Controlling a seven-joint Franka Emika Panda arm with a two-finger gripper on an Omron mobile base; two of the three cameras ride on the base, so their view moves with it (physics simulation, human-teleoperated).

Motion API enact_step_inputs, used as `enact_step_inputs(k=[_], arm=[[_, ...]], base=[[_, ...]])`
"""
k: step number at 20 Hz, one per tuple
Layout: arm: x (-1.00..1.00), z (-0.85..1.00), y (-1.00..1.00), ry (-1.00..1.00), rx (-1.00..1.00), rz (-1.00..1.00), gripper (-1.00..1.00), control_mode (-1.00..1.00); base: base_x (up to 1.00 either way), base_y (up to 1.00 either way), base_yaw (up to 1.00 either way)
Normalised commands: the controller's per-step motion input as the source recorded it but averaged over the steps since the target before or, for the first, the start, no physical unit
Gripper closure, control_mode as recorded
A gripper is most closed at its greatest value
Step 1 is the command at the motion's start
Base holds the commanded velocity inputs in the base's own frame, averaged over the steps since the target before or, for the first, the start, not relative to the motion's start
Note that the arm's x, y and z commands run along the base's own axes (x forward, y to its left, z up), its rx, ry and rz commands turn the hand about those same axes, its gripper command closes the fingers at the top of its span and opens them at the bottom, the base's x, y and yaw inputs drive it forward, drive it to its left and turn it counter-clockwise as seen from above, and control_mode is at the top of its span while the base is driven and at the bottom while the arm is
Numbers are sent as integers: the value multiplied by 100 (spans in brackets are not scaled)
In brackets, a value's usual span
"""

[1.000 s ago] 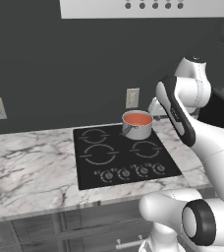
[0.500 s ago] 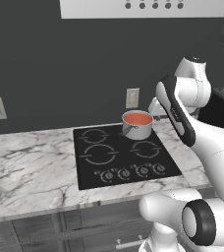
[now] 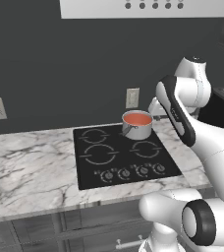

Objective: Wait until the marinara sauce is simmered to a deep red color and then turn off the stove.

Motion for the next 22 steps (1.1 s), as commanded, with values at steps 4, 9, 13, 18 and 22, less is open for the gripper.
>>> enact_step_inputs(k=[4,9,13,18,22], arm=[[0,0,0,0,0,0,-100,-100],[0,0,0,0,0,0,-100,-100],[0,0,0,0,0,0,-100,-100],[0,0,0,0,0,0,-100,-100],[0,0,0,0,0,0,-100,-100]], base=[[0,0,0],[0,0,0],[0,0,0],[0,0,0],[0,0,0]])
